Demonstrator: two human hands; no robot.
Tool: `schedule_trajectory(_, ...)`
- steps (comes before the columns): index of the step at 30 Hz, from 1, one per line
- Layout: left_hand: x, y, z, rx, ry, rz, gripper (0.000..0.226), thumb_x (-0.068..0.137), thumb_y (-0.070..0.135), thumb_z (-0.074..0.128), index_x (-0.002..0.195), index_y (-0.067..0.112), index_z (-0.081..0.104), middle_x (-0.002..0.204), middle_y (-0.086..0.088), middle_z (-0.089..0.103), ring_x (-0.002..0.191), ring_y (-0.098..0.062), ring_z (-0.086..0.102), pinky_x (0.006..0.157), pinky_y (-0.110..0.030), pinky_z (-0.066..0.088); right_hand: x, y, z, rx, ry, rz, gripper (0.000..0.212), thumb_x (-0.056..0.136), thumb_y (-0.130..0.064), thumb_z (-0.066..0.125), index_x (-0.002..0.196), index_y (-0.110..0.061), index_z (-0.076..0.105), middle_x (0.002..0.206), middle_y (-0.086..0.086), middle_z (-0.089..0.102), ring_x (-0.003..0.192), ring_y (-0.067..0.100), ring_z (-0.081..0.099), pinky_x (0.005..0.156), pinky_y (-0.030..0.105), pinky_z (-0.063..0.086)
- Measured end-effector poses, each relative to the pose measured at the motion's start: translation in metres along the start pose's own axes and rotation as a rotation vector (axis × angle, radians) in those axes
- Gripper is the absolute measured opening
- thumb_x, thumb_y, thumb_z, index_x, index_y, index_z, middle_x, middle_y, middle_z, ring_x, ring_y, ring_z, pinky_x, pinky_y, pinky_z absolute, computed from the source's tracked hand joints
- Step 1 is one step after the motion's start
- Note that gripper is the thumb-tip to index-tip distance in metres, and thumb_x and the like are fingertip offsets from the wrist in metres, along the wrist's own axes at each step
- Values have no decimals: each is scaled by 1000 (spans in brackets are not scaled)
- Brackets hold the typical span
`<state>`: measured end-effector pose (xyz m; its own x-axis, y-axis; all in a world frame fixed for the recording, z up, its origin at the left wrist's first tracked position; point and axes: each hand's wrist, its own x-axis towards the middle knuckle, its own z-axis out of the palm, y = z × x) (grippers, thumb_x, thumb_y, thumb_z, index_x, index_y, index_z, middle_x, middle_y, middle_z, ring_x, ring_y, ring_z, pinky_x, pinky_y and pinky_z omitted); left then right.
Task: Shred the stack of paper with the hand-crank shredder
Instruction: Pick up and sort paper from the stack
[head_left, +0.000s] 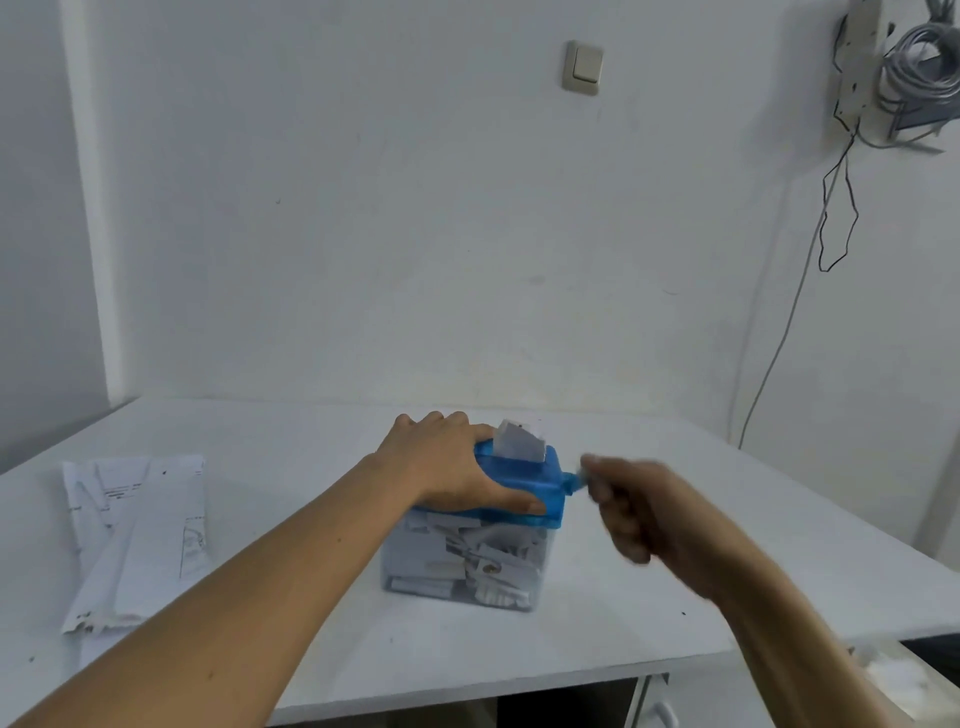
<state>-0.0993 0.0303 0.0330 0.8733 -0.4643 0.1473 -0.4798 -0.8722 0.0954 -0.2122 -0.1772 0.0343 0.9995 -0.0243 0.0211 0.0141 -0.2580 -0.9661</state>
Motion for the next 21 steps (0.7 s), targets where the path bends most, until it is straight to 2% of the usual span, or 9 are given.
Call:
schedule_trajectory(3,-2,1,2,15,10,33,105,54,108,36,143,51,43,105,14,48,103,-13,45,98,-43,36,33,-10,-5,27,73,-119,44,96,-42,62,66,-18,40,58,1,30,49,15,27,45,24,31)
schedule_trajectory(7,-3,1,0,0,14,30,102,56,106,38,140,49,45,104,14,46,103,-14,42,100,-43,35,86,3,0,-64,271,-72,45,93,-53,63,74,-13,53,56,-1,48,50,14,46,52,26,42)
schedule_trajectory(10,-3,0,0,-14,26,30,100,58,105,40,139,47,47,104,13,46,102,-13,42,99,-41,35,113,28,6,-192,324,-46,40,94,-49,63,86,-11,55,78,9,65,66,17,57,60,32,53)
schedule_trajectory(12,-3,0,1,-13,34,30,99,59,104,41,140,46,46,105,12,48,102,-14,44,98,-41,36,119,48,12,-171,358,-51,34,95,-41,64,89,-9,56,88,17,68,71,21,60,64,36,58)
schedule_trajectory(15,-4,1,1,-7,41,22,99,60,104,40,140,46,47,104,11,47,101,-14,45,97,-40,37,118,72,23,-184,472,-66,33,101,-27,58,77,-5,55,71,15,61,61,19,55,54,32,52)
schedule_trajectory(19,-4,3,3,1,42,3,101,59,105,38,140,46,46,105,12,47,101,-13,45,95,-39,38,113,87,28,-162,578,-73,45,100,-39,58,74,-3,55,65,8,59,53,14,52,51,28,48)
schedule_trajectory(21,-3,1,3,4,42,-6,102,58,106,37,141,47,46,105,13,48,101,-13,46,94,-39,39,111,81,27,-183,574,-66,42,100,-35,59,72,-5,53,63,8,58,50,14,51,48,26,46)
